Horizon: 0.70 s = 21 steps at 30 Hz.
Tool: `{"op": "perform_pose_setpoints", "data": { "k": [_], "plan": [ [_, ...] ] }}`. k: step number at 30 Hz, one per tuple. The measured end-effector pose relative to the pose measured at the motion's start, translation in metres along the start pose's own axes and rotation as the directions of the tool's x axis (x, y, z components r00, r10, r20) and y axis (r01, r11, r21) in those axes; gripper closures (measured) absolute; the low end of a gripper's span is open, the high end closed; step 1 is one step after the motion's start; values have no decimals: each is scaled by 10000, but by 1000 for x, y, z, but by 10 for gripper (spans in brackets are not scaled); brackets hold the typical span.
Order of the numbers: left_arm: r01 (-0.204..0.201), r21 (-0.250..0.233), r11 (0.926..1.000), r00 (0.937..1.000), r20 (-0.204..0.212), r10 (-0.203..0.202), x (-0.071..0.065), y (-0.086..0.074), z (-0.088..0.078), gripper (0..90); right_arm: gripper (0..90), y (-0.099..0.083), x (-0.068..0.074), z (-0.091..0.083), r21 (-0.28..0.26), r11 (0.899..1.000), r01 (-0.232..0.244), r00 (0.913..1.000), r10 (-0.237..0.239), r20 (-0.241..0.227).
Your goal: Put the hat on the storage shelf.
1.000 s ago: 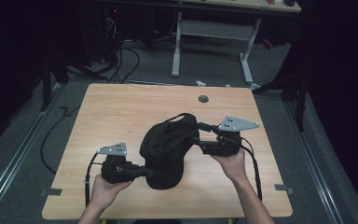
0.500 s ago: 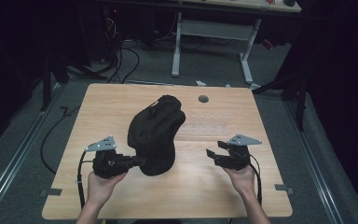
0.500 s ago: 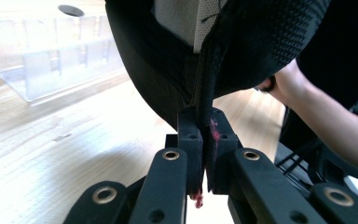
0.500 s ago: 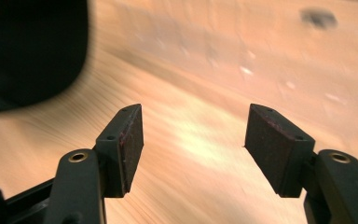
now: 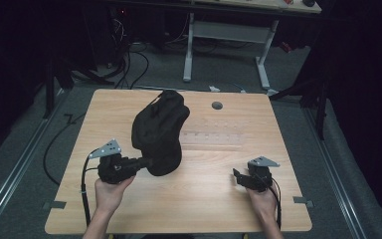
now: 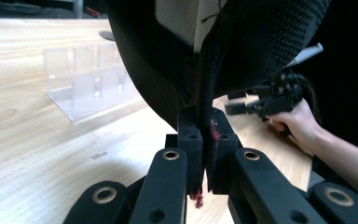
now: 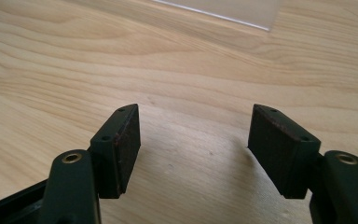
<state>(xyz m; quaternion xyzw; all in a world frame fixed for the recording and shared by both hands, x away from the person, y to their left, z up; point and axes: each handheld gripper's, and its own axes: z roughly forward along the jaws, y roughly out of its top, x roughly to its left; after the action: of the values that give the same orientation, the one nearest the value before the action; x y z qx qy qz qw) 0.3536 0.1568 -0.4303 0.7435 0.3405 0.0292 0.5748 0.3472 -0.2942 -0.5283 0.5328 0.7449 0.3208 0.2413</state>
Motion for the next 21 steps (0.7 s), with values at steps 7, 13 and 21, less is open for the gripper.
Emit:
{"op": "perform_pose_setpoints", "data": {
  "k": [7,13,21],
  "plan": [
    [-321,-332,9989,9979,-576,302,3,14,1,866,333,-2,-1,2,158,9998,-128,9998,126,179],
    [-460,-437,9980,9938,-1031,413,9,28,6,866,330,-2,0,2,167,9998,-142,9997,139,192],
    [-601,-444,9972,9875,-1487,529,18,43,17,866,329,-2,-1,2,168,9998,-115,9998,112,178]
  ]
}}
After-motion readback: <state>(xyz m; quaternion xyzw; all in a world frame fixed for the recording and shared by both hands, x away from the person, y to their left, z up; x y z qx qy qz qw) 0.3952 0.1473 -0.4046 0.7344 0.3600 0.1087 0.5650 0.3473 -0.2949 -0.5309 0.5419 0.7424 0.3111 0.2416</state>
